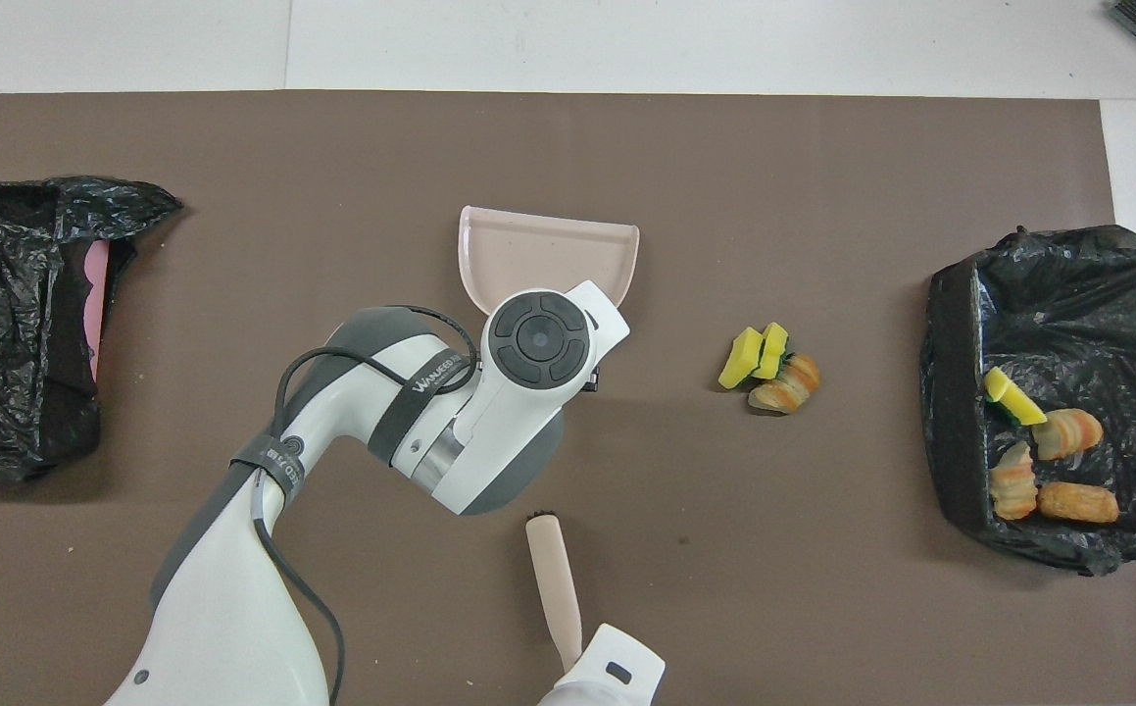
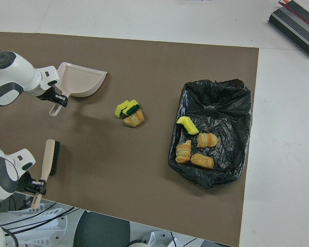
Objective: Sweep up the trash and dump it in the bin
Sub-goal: 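Grasp the dustpan with the left gripper while the right gripper reaches the brush, then sweep the sponge and bread into the dustpan with the brush in the right gripper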
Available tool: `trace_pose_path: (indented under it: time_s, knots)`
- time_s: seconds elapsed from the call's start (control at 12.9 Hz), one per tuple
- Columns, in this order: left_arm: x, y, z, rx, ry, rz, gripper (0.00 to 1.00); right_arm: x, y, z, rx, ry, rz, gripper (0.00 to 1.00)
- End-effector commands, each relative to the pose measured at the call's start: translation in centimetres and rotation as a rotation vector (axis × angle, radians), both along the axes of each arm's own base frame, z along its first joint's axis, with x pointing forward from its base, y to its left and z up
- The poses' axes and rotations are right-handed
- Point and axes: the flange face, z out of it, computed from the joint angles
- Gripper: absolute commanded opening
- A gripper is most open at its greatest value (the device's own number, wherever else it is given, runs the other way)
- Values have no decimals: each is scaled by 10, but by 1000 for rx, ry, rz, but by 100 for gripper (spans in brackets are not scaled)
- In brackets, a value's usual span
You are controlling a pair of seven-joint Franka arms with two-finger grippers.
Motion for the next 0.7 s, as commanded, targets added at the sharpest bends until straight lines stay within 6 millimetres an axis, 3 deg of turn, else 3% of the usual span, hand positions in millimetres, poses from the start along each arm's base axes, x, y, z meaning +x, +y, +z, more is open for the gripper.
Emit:
trace_pose_path:
  time_s: [0.0, 0.23, 0.39, 0.62]
  knots:
    - [-2, 8, 29, 24, -22, -32, 1, 11, -39, 41, -6, -23, 33, 0]
    - [-3, 32, 55, 68, 28, -284, 0, 41, -91, 65, -60, -42, 24, 0]
    - [-2, 37, 55, 85, 53, -448, 0, 72, -128, 74, -105, -76, 3, 0]
    - [1, 52, 54, 110, 126, -697, 0, 135, -198, 89, -170, -160, -56, 0]
